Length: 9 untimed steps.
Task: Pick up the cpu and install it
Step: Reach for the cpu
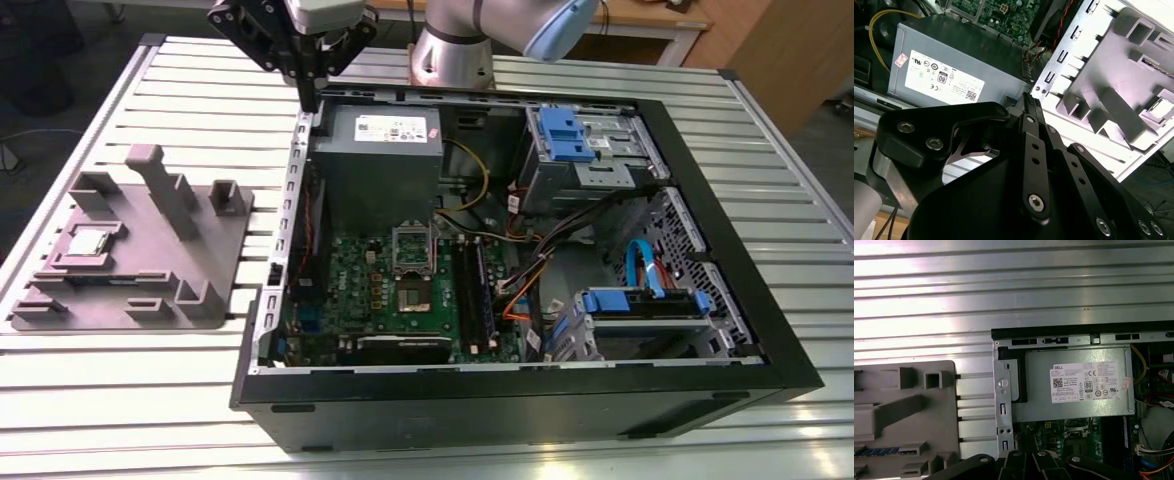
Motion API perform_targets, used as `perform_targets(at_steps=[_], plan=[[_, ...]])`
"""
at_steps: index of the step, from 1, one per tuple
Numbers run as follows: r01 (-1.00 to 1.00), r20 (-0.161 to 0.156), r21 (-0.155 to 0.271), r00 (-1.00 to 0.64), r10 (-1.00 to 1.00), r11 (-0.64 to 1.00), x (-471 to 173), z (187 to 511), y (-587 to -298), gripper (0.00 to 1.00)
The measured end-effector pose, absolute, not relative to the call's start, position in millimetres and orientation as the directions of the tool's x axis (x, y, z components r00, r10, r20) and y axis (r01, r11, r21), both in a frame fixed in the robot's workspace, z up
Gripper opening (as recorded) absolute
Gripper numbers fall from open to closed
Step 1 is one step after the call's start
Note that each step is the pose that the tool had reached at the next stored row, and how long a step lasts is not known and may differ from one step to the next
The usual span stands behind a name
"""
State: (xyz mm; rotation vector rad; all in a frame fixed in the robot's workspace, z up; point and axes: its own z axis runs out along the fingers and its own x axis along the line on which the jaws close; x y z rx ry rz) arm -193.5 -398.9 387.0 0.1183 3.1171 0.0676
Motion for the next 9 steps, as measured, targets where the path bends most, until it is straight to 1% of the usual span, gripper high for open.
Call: perform_targets(at_steps=[9], plan=[[0.075,-0.02,0.044,-0.997,0.076,0.996,-193.9,387.1,-398.9,0.1]])
